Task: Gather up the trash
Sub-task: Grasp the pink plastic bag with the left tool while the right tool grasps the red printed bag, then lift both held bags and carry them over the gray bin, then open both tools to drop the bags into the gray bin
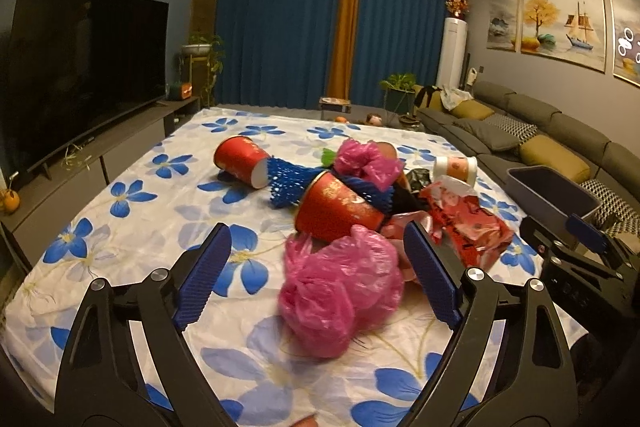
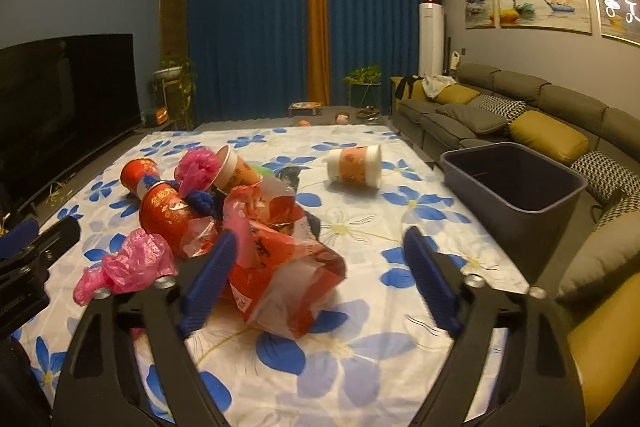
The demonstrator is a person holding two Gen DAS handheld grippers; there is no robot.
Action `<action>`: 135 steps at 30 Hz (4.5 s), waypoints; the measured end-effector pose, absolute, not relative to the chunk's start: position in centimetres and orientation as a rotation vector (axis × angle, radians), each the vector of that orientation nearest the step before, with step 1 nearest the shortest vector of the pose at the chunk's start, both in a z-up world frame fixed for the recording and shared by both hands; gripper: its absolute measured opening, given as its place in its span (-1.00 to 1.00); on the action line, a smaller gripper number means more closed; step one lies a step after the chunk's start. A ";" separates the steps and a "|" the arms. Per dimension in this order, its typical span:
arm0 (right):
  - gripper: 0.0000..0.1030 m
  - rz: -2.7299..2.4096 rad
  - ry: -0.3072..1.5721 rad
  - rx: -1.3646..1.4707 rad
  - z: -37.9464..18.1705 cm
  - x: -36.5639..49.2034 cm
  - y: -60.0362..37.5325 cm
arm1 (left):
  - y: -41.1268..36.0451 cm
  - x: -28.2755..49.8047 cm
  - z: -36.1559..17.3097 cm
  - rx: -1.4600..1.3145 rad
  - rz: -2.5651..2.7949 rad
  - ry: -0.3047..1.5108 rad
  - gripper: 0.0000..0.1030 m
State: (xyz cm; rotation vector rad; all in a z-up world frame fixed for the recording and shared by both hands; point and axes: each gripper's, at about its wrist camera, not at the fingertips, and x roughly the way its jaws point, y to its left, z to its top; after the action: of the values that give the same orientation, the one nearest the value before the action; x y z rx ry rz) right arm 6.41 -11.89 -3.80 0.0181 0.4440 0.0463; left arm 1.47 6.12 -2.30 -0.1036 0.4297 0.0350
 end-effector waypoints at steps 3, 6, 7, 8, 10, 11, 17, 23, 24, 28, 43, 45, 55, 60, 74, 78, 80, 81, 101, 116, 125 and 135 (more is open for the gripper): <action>0.39 0.078 0.458 0.010 -4.3 7.4 -11.3 | 6.3 1.7 -2.6 -0.102 0.011 0.423 0.68; 0.22 0.086 0.470 -0.022 -4.8 8.3 -10.4 | 6.3 2.3 -3.1 -0.102 -0.013 0.438 0.68; 0.17 0.090 0.474 -0.025 -4.9 8.6 -10.3 | 6.3 2.4 -3.3 -0.102 -0.021 0.448 0.68; 0.10 0.093 0.480 -0.025 -5.1 8.9 -10.2 | 6.2 2.7 -3.6 -0.103 -0.025 0.459 0.67; -0.06 0.100 0.493 -0.025 -5.4 9.4 -10.2 | 6.1 3.0 -3.9 -0.103 -0.038 0.473 0.61; -0.17 0.103 0.501 -0.029 -5.6 9.6 -10.2 | 6.0 3.2 -4.1 -0.101 -0.045 0.479 0.60; -0.33 0.103 0.495 -0.051 -6.0 9.6 -10.0 | 5.7 4.0 -4.8 -0.087 -0.075 0.503 0.58; -0.73 0.097 0.483 -0.029 -5.9 8.9 -10.8 | 5.8 5.0 -6.0 -0.077 -0.092 0.559 0.49; -0.73 0.098 0.483 -0.030 -5.9 8.8 -10.9 | 5.9 5.3 -6.2 -0.079 -0.094 0.573 0.44; -0.75 0.094 0.470 -0.028 -5.7 8.5 -11.1 | 6.1 5.8 -6.7 -0.101 -0.119 0.615 0.06; -0.75 0.080 0.425 0.014 -4.3 6.4 -13.0 | 7.8 4.8 -5.8 -0.168 -0.152 0.609 -0.71; -0.75 0.077 0.417 0.021 -4.1 6.1 -13.2 | 8.2 4.3 -5.0 -0.186 -0.154 0.586 -0.72; -0.75 0.069 0.374 0.051 -2.9 5.0 -14.5 | 8.1 2.6 -0.9 -0.204 -0.174 0.464 -0.73; -0.76 0.055 0.355 0.076 -2.4 4.5 -15.8 | 6.7 2.6 0.3 -0.186 -0.185 0.433 -0.73; -0.77 -0.086 0.254 0.128 0.0 3.4 -23.0 | -2.6 5.5 3.2 -0.097 -0.336 0.366 -0.73; -0.77 -0.163 0.217 0.146 0.9 3.6 -26.5 | -7.0 6.7 4.0 -0.061 -0.392 0.333 -0.73; -0.77 -0.204 0.206 0.158 1.1 4.0 -28.4 | -9.3 7.4 4.3 -0.047 -0.420 0.320 -0.73; -0.77 -0.214 0.204 0.166 1.1 4.2 -29.1 | -10.4 7.8 4.5 -0.042 -0.433 0.314 -0.73; -0.78 -0.403 0.168 0.221 0.9 9.5 -38.7 | -23.8 18.1 1.8 -0.039 -0.563 0.357 -0.72; -0.77 -0.429 0.222 0.251 -0.3 12.8 -39.2 | -28.1 22.5 -0.6 -0.053 -0.606 0.428 -0.72; -0.66 -0.426 0.240 0.267 -0.5 13.9 -39.7 | -29.0 23.4 -1.1 -0.038 -0.615 0.446 -0.52; -0.25 -0.442 0.242 0.281 -0.3 13.4 -40.5 | -27.7 23.9 -1.8 -0.050 -0.563 0.482 0.48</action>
State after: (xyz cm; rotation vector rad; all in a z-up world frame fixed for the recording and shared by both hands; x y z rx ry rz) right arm 13.44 -40.52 -0.33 0.2806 0.2415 -0.4423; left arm 23.89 -27.73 -1.77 -0.0502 0.4824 -0.5634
